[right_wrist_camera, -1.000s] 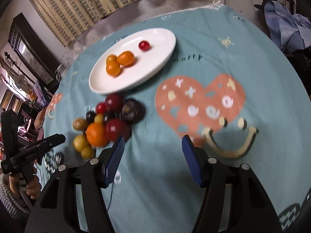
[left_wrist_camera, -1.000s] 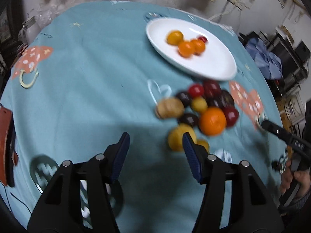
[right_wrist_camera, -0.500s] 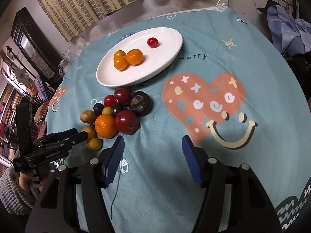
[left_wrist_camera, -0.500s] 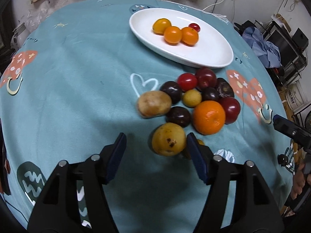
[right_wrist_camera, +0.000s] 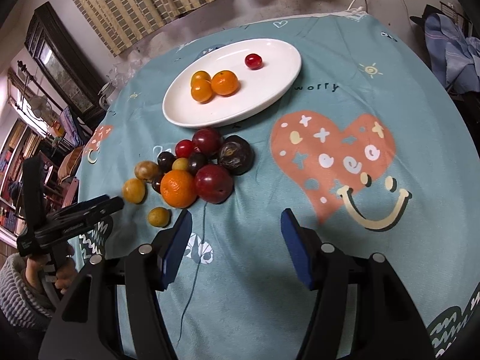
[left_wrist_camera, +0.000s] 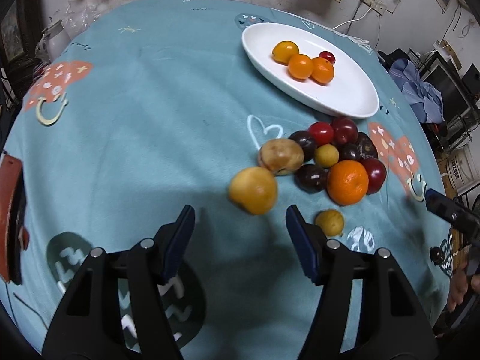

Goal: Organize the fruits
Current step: 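Grasp a yellow round fruit with the left tool while the right tool grasps a red plum, then place the yellow fruit and red plum on the white plate, opening both tools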

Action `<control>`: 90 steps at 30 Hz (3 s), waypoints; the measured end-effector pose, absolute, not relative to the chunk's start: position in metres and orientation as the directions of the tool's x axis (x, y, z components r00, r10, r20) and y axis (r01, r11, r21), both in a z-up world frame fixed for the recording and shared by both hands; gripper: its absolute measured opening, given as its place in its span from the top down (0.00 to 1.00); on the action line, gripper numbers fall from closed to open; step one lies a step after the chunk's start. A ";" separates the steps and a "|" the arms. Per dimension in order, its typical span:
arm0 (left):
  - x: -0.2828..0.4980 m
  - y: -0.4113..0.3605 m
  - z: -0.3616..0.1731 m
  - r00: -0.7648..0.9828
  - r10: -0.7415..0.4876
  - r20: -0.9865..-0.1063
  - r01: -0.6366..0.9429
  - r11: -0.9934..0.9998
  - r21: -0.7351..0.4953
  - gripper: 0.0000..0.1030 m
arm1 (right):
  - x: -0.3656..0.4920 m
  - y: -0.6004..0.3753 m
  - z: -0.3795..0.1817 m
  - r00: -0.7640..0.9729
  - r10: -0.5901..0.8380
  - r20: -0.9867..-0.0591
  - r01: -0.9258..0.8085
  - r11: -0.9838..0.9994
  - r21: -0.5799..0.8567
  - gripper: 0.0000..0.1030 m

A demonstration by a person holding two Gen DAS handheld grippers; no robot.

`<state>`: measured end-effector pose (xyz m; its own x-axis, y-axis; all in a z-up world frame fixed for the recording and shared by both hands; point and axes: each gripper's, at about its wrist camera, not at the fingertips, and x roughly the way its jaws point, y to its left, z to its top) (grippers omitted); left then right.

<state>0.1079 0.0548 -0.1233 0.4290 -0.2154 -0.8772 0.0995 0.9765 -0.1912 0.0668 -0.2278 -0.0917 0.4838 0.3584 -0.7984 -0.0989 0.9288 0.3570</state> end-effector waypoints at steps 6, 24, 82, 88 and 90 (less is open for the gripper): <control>0.121 0.047 -0.131 0.416 -0.213 -0.884 0.107 0.977 -0.185 0.40 | 0.065 -0.236 -0.095 0.490 0.348 -0.799 -0.064 0.929 0.365 0.40; 0.105 0.047 -0.123 0.427 -0.251 -0.869 0.135 0.968 -0.213 0.63 | 0.108 -0.197 -0.111 0.440 0.386 -0.811 -0.180 0.922 0.342 0.44; 0.213 0.024 -0.080 0.555 -0.216 -0.803 0.144 0.976 -0.163 0.44 | 0.151 -0.250 -0.076 0.623 0.292 -0.725 -0.079 0.946 0.313 0.31; 0.154 0.037 -0.098 0.490 -0.209 -0.846 0.135 0.977 -0.164 0.44 | 0.102 -0.250 -0.097 0.545 0.306 -0.781 -0.045 0.940 0.338 0.31; 0.143 0.036 -0.103 0.481 -0.207 -0.852 0.143 0.977 -0.157 0.44 | 0.091 -0.251 -0.102 0.525 0.308 -0.794 -0.037 0.940 0.340 0.31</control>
<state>0.1427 0.0360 -0.1032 0.4806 -0.2072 -0.8521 0.1430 0.9772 -0.1569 0.0912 -0.2511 -0.1023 0.5247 0.3079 -0.7936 -0.0365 0.9396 0.3404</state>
